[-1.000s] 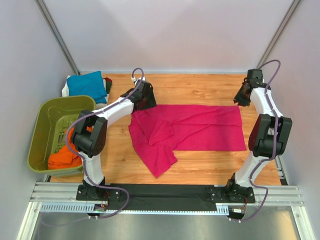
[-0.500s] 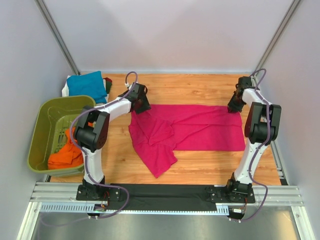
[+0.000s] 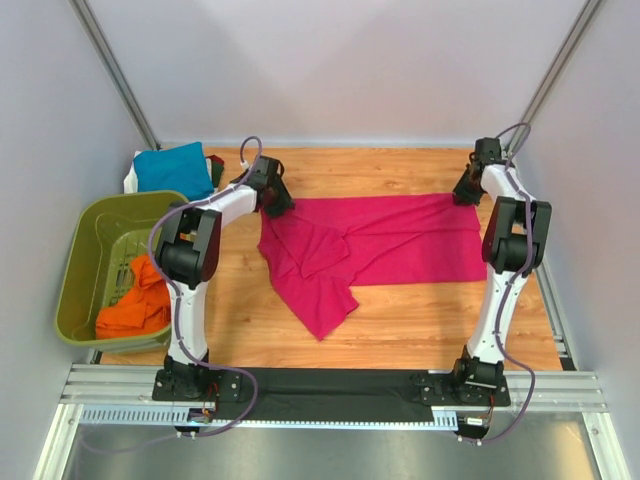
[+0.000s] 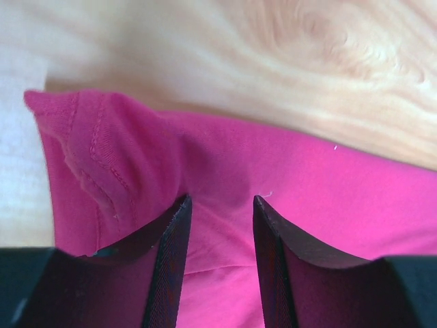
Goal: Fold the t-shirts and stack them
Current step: Fold the tshirt
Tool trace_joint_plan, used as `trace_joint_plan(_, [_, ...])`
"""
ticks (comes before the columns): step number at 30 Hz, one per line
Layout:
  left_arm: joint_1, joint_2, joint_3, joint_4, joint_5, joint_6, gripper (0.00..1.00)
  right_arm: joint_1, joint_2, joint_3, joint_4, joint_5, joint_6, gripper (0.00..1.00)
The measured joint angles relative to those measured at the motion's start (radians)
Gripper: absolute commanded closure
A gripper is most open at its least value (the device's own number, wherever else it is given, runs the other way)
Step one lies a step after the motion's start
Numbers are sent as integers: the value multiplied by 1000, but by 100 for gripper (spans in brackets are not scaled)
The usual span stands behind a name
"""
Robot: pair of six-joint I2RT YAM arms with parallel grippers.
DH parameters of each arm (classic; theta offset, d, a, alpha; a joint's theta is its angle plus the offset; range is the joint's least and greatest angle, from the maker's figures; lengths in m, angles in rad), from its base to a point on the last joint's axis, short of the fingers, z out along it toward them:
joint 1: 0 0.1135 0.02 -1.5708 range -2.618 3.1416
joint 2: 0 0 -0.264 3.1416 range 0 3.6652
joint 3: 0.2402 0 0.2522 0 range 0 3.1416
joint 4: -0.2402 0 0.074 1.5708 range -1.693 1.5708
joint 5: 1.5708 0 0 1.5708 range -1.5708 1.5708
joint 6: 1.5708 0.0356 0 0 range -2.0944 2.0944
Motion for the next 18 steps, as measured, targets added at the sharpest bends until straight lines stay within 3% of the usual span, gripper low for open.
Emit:
trace_joint_plan(3, [8,37,57,-9,8,9,51,4,57,93,-3,-14,1,84])
trace_joint_plan(7, [18,68,117,-22,34,53,50,10,86,150,-21,-34,0,71])
trace_joint_plan(11, [20,42,127,-32,61,122,46,13,43,134,-56,-51,-6,51])
trace_joint_plan(14, [18,-50,90,-40,74,166,44,13,-99,40,-69,-58,-14,40])
trace_joint_plan(18, [-2,-319,-67,-32,54,181,43,13,-416,-148,-61,-58,-6,39])
